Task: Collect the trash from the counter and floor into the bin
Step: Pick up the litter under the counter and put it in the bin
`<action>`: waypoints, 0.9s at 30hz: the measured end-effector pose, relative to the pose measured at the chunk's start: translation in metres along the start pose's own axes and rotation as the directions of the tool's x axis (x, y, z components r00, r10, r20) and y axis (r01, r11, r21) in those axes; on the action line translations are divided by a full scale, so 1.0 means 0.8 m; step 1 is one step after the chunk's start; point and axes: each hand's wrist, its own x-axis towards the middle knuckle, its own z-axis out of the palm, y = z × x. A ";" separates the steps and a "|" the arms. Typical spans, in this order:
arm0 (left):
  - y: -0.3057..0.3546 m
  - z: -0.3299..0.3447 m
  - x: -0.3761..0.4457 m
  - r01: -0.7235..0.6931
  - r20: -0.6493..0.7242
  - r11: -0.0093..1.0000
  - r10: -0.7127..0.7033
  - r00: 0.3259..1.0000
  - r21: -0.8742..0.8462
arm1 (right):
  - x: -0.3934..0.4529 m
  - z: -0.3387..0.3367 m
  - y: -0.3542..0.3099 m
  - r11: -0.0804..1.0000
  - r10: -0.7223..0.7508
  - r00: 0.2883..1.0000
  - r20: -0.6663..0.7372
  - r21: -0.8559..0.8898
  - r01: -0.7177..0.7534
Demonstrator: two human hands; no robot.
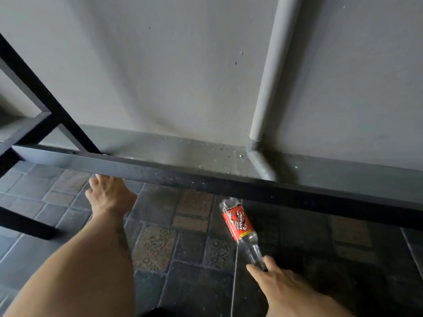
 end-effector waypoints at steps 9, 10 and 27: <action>0.004 0.007 0.044 -0.169 0.123 0.971 0.149 0.981 0.166 | 0.009 0.004 0.001 1.000 0.012 1.000 -0.020 -0.002 -0.012; 0.005 0.006 0.048 -0.156 0.138 0.967 0.130 0.982 0.203 | 0.011 0.005 0.000 1.000 0.018 0.999 -0.030 -0.008 -0.018; 0.034 0.010 -0.097 -0.060 0.227 0.957 -0.006 0.974 0.284 | -0.038 -0.001 -0.014 0.985 0.070 0.997 0.015 0.159 -0.071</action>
